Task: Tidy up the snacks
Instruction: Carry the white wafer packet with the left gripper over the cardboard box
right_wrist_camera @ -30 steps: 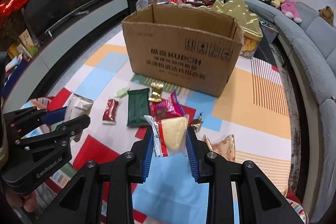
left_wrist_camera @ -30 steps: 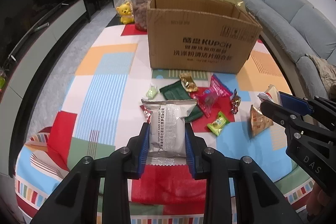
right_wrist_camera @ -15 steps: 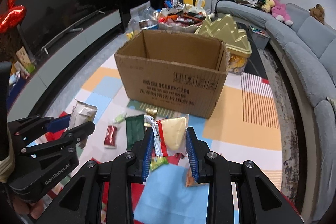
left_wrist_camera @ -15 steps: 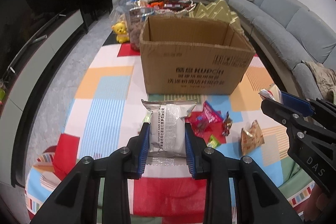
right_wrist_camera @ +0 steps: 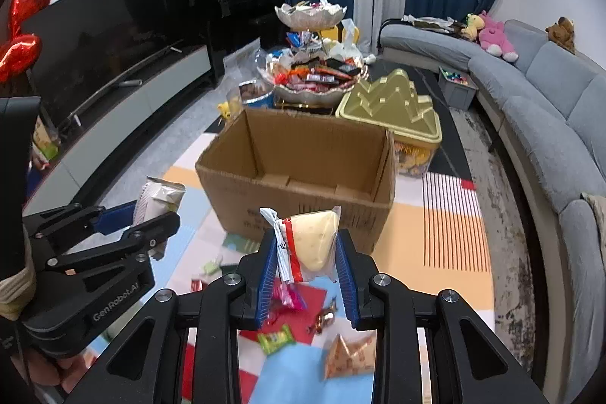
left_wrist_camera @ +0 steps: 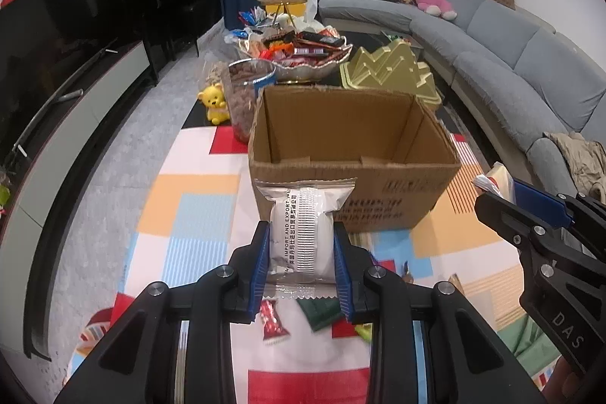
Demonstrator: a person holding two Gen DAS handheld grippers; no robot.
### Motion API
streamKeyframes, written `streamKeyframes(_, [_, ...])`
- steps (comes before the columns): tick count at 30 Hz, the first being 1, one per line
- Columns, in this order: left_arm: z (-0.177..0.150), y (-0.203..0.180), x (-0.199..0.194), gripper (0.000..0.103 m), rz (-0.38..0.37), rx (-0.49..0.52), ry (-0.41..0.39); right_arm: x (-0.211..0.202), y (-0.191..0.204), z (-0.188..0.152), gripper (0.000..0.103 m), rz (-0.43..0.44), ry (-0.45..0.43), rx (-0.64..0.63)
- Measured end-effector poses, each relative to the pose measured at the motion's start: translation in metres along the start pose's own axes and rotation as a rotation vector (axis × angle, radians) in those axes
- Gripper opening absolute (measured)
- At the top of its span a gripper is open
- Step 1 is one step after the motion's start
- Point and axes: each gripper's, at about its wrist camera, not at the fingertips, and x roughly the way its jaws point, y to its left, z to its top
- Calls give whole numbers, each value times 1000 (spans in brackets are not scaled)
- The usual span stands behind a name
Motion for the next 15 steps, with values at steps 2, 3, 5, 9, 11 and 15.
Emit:
streamKeyframes(2, [8, 0, 3, 31, -2, 1, -1, 2, -2, 7, 31, -4, -11, 2])
streamKeyframes(3, [13, 1, 5, 31, -3, 1, -2, 2, -2, 10, 31, -6, -16, 4])
streamKeyframes(5, [21, 0, 7, 31, -1, 2, -7, 4, -5, 18, 31, -10, -25, 9])
streamKeyframes(9, [39, 1, 14, 31, 1, 5, -18, 10, -8, 35, 31, -22, -43, 16])
streamKeyframes(11, [47, 1, 17, 31, 2, 8, -23, 12, -8, 40, 31, -28, -50, 17])
streamKeyframes(15, [61, 2, 24, 31, 2, 15, -34, 19, -12, 52, 31, -39, -59, 21])
